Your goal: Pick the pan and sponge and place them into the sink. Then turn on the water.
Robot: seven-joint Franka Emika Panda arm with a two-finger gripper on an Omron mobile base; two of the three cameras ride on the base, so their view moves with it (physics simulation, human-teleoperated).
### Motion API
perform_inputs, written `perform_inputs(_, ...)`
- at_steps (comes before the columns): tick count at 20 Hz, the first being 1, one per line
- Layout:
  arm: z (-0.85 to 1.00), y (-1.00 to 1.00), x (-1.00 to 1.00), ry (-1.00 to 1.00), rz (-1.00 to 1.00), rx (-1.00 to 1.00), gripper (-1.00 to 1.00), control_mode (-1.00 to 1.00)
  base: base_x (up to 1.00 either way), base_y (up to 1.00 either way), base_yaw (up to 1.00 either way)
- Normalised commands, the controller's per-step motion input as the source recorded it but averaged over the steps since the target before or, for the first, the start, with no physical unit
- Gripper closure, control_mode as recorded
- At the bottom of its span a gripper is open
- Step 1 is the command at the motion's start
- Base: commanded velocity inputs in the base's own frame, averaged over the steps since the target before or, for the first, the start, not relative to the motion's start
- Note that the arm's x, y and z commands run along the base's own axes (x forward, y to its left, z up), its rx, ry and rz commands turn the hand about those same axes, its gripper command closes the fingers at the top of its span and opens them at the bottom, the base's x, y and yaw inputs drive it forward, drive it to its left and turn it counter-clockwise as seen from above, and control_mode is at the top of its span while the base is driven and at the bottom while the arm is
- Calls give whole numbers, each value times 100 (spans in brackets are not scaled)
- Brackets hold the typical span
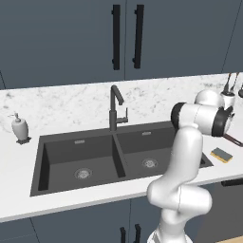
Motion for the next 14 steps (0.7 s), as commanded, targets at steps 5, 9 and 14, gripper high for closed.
perform_inputs(5, 27, 59, -17, 0, 6, 0, 100, -100, 0, 0, 0)
perform_inputs(9, 13, 45, -26, 0, 0, 0, 100, -100, 0, 0, 0)
perform_inputs(14, 17, 37, -24, -3, 0, 0, 100, -100, 0, 0, 0)
